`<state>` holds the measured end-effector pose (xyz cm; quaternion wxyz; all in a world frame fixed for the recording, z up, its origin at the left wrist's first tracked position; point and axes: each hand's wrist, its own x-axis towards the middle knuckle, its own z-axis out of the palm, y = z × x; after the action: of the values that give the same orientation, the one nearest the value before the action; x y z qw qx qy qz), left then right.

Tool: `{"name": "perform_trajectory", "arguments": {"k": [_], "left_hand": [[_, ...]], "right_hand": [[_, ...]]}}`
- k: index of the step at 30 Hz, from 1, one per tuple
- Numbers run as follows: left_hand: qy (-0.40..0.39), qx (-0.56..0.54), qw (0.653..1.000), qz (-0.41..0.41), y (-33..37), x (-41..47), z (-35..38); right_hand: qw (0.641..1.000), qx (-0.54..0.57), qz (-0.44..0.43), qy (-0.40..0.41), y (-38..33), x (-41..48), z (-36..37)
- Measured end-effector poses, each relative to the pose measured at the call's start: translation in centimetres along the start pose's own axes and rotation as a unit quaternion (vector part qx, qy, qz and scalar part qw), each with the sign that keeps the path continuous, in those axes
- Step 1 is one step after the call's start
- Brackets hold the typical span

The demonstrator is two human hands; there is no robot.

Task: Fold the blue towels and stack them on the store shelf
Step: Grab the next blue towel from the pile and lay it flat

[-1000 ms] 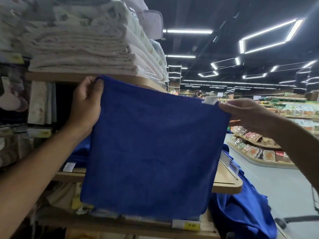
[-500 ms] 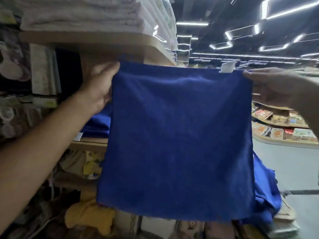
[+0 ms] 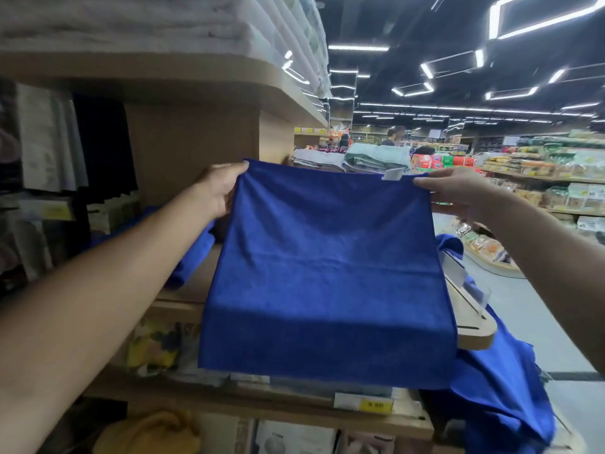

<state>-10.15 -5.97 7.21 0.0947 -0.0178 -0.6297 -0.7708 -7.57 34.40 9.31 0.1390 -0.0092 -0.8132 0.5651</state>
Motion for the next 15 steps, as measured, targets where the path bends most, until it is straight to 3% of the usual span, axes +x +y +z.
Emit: {"name": "perform_trajectory", "arguments": {"k": [11,15], "left_hand": [[0.055,0.058,0.996,0.033,-2.0,4.9,0.5],[0.016,0.07,0.997,0.025,-2.9,3.3,-1.4]], "right_hand": [[0.997,-0.05,-0.05,0.043,2.0,5.1,3.0],[0.995,-0.055,-0.076,0.031,3.1,2.8,2.4]]}}
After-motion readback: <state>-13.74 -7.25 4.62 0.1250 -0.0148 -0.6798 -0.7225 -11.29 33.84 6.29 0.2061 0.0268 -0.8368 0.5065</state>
